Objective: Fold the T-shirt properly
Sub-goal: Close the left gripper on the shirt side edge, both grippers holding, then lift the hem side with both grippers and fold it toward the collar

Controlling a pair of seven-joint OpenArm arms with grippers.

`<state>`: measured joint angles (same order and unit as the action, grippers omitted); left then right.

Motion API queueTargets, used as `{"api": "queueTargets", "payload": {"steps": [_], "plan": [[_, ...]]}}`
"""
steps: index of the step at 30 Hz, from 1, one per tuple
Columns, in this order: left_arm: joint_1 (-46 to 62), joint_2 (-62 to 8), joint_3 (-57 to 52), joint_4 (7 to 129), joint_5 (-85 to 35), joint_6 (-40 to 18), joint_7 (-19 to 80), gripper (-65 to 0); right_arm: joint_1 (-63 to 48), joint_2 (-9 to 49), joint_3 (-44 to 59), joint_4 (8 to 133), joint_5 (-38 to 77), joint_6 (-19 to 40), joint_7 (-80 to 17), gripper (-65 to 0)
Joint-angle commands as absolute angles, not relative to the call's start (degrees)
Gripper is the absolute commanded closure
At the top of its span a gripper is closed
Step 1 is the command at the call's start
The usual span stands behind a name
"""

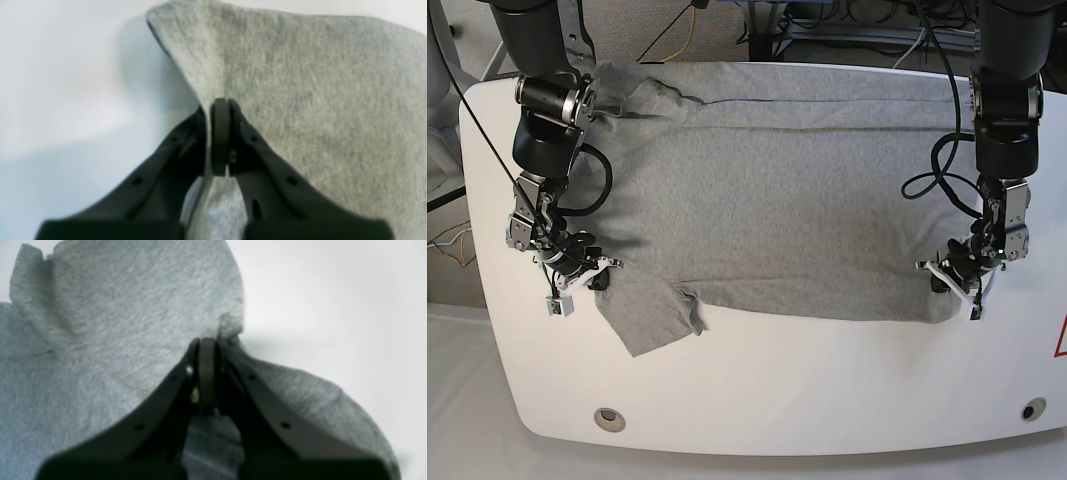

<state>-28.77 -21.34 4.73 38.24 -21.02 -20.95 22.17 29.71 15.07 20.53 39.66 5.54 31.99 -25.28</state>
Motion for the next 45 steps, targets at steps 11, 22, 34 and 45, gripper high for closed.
{"api": "queueTargets", "payload": {"steps": [11,22,34,45], "plan": [[-30.5,-23.1,4.6,42.2,-22.0,-21.5,22.1,0.0,31.9,15.9,20.7,40.6,6.1,32.5,-23.8,0.0],[-28.7,-23.4,4.5,48.0,-22.7,-22.1,24.2,0.0,30.5,16.1,20.4,47.0,6.7,32.8,-28.6,0.0],[-24.4,-24.6,3.5,56.7,-24.7,-22.2,26.8,0.0,25.1,16.1,20.7,64.5,8.7,33.2,-36.1,0.0],[-20.2,-25.8,2.0,63.0,-24.9,-22.6,28.4,0.0,21.1,16.8,20.9,74.5,15.0,33.9,-41.7,0.0]]}}
